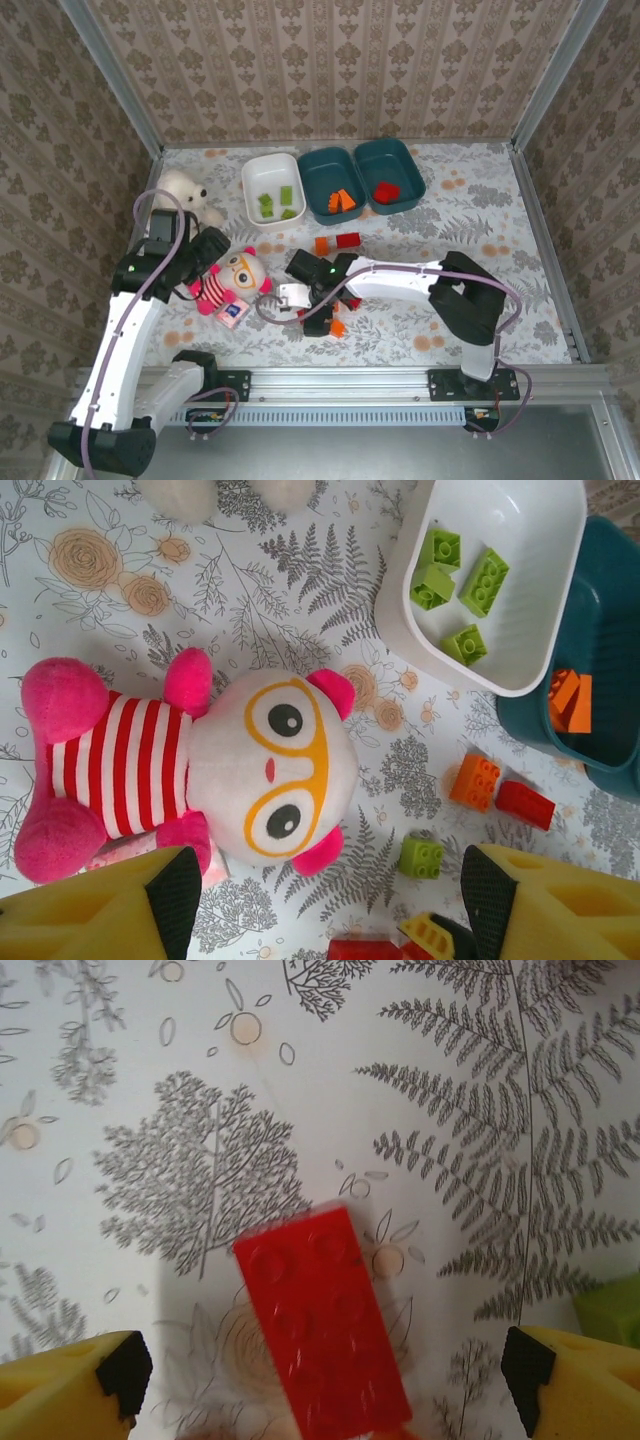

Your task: Sort the legos into containers by color

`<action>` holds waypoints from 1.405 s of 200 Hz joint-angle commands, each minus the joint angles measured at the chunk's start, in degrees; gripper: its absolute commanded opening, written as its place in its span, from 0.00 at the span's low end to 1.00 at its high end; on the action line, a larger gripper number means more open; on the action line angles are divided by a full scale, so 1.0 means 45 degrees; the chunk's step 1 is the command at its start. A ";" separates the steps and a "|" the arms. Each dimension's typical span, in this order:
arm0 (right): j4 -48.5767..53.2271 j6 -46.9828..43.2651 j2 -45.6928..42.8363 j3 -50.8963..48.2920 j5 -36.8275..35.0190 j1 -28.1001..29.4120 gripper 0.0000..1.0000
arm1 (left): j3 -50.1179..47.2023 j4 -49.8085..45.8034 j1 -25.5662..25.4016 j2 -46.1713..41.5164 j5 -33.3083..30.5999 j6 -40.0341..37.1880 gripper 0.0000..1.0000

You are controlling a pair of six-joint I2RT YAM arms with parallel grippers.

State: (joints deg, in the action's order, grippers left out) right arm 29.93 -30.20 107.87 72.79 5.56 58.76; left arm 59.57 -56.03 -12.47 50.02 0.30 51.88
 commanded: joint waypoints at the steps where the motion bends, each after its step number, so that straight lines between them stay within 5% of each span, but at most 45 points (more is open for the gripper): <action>1: -0.0008 -0.0564 0.0611 0.0588 0.0159 -0.0050 0.93 | 0.0027 -0.0876 -0.0061 -0.0265 0.0195 0.0171 0.73; 49: -0.0156 -0.0011 0.1452 0.1000 -0.0407 -0.0051 0.86 | 0.0410 -0.1045 -0.0076 -0.0200 0.0191 -0.0062 0.72; 95: 0.0014 0.0654 0.2034 0.1299 -0.1298 0.0052 0.46 | 0.0682 -0.0878 -0.0081 0.0140 0.0200 -0.0276 0.71; 136: -0.0322 0.1665 0.0479 0.1625 -0.1820 -0.0331 0.36 | 0.0634 -0.0276 -0.0385 0.0523 0.0402 -0.0576 0.70; 202: -0.0747 0.5951 -0.1646 0.3282 -0.2639 -0.5113 0.33 | 0.0576 0.2182 -0.2953 0.3514 0.1308 -0.1747 0.70; 245: -0.1185 0.8798 0.0547 0.5333 -0.3616 -0.8158 0.31 | 0.2065 0.3125 -0.4694 0.6418 0.2053 -0.2748 0.69; 281: -0.1379 0.9784 0.3274 0.7916 -0.3700 -0.9360 0.32 | 0.3218 0.3085 -0.5058 0.7792 0.2136 -0.3206 0.69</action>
State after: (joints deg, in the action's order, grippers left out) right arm 24.01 7.55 115.20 101.89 -9.34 18.35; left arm 70.50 -43.27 -34.59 83.42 8.51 40.66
